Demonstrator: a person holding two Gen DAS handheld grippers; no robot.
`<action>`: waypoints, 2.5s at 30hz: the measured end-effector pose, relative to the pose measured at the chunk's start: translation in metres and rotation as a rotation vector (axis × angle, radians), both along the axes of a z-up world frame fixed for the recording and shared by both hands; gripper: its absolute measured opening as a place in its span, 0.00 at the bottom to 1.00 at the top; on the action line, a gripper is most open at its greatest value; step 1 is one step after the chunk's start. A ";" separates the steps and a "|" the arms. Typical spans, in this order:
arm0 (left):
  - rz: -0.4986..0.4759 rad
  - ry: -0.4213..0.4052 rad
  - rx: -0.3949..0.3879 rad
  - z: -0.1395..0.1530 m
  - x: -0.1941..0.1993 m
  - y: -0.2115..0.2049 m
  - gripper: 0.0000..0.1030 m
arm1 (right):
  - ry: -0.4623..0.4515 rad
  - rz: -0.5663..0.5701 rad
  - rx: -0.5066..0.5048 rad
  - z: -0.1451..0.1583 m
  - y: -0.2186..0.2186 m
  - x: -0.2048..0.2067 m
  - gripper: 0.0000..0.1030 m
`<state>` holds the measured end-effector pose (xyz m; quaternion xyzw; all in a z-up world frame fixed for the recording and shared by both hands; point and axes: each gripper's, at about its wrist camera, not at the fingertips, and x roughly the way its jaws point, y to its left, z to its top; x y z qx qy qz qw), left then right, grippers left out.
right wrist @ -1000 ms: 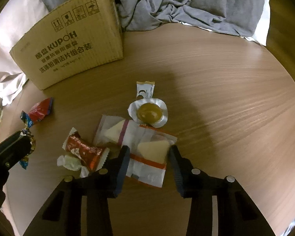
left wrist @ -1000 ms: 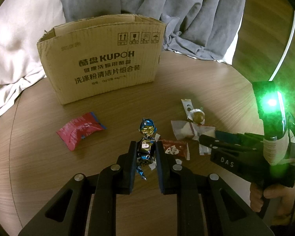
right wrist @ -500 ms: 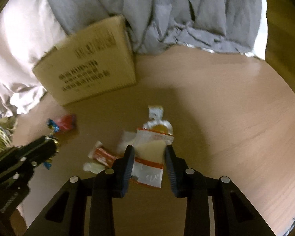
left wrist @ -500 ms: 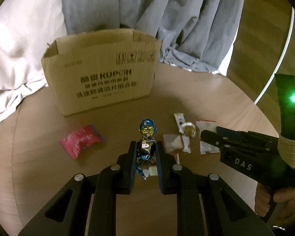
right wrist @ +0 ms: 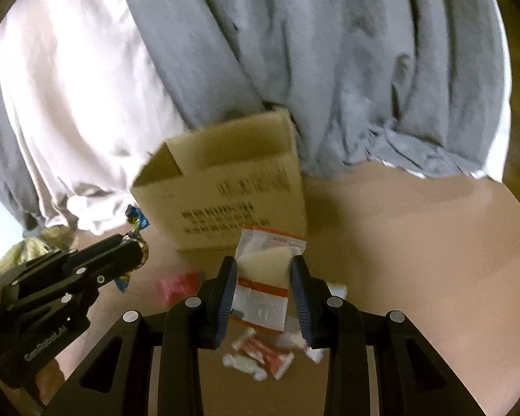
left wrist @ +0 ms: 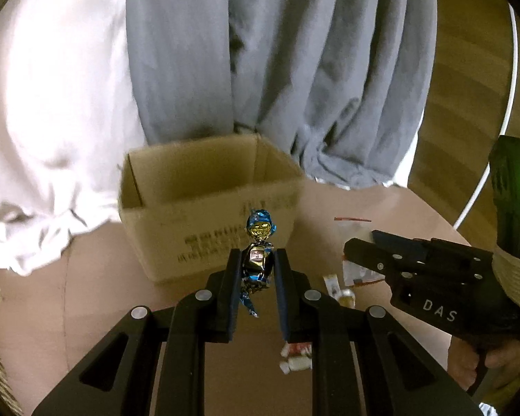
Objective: Organize snacks
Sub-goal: 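Carry the blue-gold candy and triangle packet up into the cardboard box with both tools, then open both tools to drop the candy and packet into the box, then move the left tool down to the red snack packet and grasp it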
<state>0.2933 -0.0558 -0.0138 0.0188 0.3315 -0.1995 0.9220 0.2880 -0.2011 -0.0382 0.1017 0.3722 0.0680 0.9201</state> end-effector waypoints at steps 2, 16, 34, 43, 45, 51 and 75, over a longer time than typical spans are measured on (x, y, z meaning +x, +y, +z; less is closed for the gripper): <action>0.008 -0.033 0.005 0.013 0.010 0.004 0.19 | -0.022 0.013 0.013 0.010 0.003 0.009 0.33; 0.031 -0.101 0.048 0.049 0.089 0.024 0.19 | -0.143 0.112 0.020 0.066 0.031 0.096 0.32; 0.088 -0.096 0.137 0.030 0.123 0.041 0.59 | -0.035 0.111 -0.073 0.042 0.044 0.157 0.50; -0.006 -0.050 0.198 0.007 0.082 0.050 0.59 | 0.035 0.156 -0.154 0.029 0.067 0.117 0.50; -0.030 -0.031 0.210 -0.002 0.074 0.050 0.59 | 0.054 0.164 -0.137 0.022 0.071 0.108 0.50; -0.076 0.049 0.235 -0.041 0.061 0.054 0.59 | 0.146 0.183 -0.127 -0.015 0.081 0.090 0.50; -0.213 0.364 0.209 -0.154 0.083 0.045 0.52 | 0.430 0.156 -0.113 -0.117 0.088 0.079 0.50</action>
